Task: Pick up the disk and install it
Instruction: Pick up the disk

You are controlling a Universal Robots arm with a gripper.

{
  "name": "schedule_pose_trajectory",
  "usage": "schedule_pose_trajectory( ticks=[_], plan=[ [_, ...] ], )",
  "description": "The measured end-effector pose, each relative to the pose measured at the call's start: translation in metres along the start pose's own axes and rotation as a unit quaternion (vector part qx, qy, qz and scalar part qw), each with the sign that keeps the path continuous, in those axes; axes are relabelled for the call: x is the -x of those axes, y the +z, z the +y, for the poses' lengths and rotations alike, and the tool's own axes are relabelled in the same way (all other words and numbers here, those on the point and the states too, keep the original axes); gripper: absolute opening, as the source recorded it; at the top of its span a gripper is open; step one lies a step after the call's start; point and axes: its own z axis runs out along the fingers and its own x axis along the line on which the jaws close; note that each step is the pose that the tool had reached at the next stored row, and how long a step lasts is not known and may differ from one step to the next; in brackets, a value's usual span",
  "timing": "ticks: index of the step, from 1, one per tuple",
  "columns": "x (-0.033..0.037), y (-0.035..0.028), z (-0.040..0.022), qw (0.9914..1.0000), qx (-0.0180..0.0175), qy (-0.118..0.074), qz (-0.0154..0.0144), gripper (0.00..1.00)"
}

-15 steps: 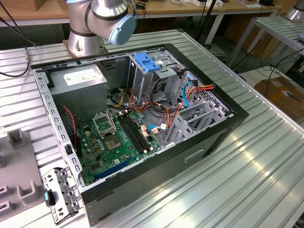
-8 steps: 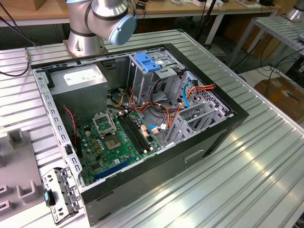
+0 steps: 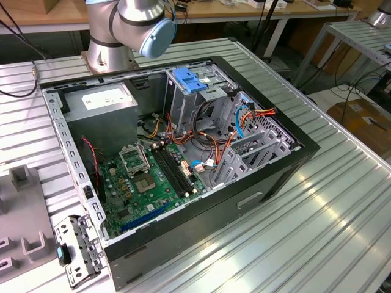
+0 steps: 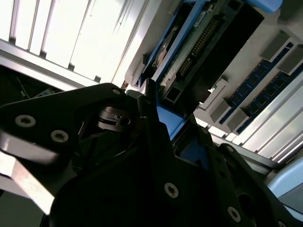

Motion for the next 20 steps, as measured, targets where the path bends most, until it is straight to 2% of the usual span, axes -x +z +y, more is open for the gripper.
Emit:
schedule_pose_trajectory(
  ticks=[7, 14, 20],
  plan=[
    [-0.0003, -0.0068, -0.0001, 1.00000, -0.0001, 0.000, 0.0009, 0.37],
    [-0.0007, -0.0158, -0.0004, 0.99999, -0.0002, 0.000, 0.0033, 0.37],
    [-0.0007, -0.0175, -0.0004, 0.99999, -0.0002, 0.000, 0.0035, 0.37]
  ],
)
